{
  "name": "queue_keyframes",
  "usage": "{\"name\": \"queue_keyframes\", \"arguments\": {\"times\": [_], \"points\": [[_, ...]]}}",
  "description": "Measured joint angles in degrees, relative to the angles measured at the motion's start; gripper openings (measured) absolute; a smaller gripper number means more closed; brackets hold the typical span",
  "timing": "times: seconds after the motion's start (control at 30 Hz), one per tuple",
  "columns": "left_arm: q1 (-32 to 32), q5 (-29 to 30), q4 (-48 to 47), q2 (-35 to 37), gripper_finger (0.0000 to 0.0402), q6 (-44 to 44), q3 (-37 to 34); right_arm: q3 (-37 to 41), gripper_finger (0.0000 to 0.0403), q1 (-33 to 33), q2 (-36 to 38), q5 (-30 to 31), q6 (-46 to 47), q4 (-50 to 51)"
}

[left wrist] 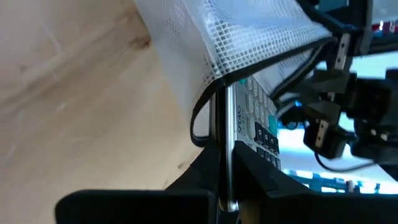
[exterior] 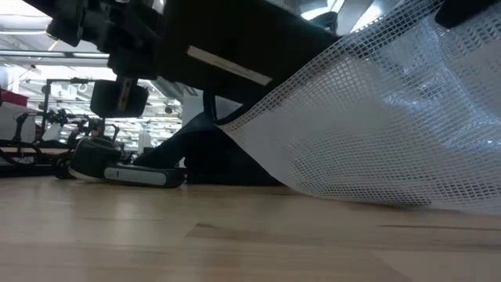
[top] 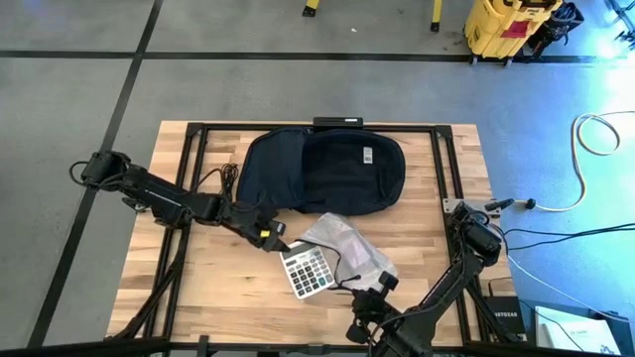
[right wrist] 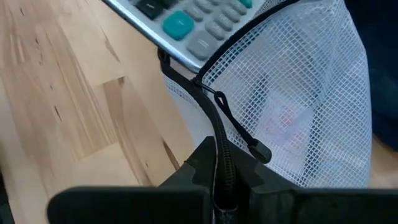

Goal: Unpack backpack
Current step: Put the gray calculator into the transparent zip bag

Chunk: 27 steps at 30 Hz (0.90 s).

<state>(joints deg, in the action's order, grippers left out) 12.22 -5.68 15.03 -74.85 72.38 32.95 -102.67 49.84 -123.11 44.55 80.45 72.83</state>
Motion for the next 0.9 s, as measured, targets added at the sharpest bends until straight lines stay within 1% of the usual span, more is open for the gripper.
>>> {"name": "queue_keyframes", "arguments": {"times": [0.17, 0.3, 0.4, 0.5, 0.63, 0.73, 0.9], "points": [[-0.23, 3.29, 0.02, 0.0, 0.0008, 0.04, 0.0, 0.0, 0.0, 0.0, 0.0, 0.01, -3.03, -2.84], [0.06, 8.71, 0.62, 0.0, 0.0008, 1.17, -0.01, 0.0, 0.0, -0.07, 0.0, 0.05, -5.11, -5.12], [0.2, 10.39, 0.45, 0.0, 0.0008, 1.15, 1.04, 0.0, 0.0, -0.09, 0.0, 0.05, -5.89, -5.53], [0.34, 11.29, 0.5, 0.0, 0.002, 0.85, 2.52, 0.0, 0.0, -0.09, 0.0, 0.05, -5.89, -5.52], [1.27, 14.63, 0.92, 0.0, 0.0043, 0.61, 3.93, 0.0, 0.0, -0.11, 0.0, 0.05, -5.89, -5.52], [1.68, 14.77, 0.3, 0.0, 0.0057, -0.63, 4.04, 0.0, 0.0, -0.11, 0.0, 0.05, -5.89, -5.59], [2.75, 18.33, 0.83, 0.0, 0.0072, 2.35, 4.15, 0.0, 0.0, -0.11, 0.0, 0.03, -5.87, -5.65]]}}
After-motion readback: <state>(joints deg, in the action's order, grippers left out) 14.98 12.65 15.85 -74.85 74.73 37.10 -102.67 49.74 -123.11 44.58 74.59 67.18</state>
